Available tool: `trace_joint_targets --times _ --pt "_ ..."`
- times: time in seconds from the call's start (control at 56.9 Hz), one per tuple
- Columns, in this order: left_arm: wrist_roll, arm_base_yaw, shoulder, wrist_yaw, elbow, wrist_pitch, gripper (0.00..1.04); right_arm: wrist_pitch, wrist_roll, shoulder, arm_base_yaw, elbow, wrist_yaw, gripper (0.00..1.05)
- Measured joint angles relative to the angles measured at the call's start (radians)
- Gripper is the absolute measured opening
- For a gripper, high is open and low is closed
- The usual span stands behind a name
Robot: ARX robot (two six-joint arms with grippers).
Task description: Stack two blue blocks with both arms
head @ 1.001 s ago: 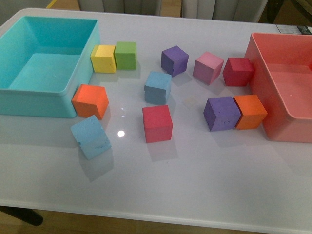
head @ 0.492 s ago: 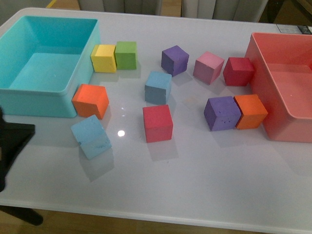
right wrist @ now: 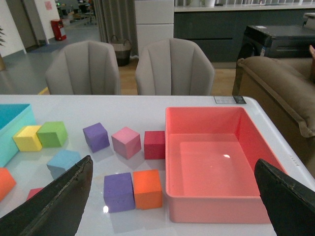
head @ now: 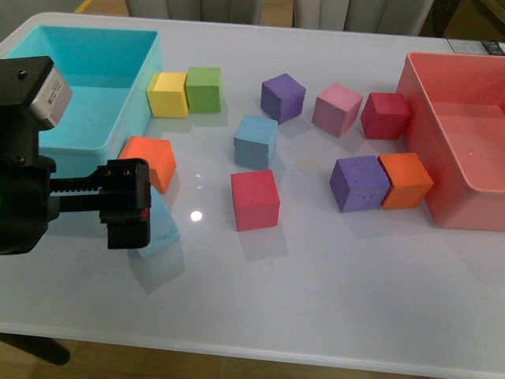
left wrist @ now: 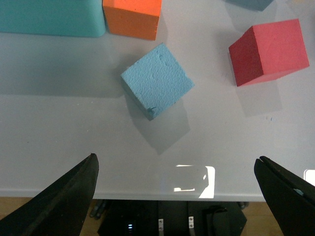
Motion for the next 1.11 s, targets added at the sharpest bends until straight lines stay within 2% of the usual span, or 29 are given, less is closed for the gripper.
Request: trace_joint_targets --times 0.509,1.106 --pt "-0.001 0.0 0.329 -0.061 0.256 -0.014 0.96 0.0 0.0 0.0 0.0 0.0 0.0 0.96" --pt "0.002 0.003 0.49 -0.095 0.367 -0.027 0.96 0.0 0.0 0.0 0.0 0.0 0.0 0.96"
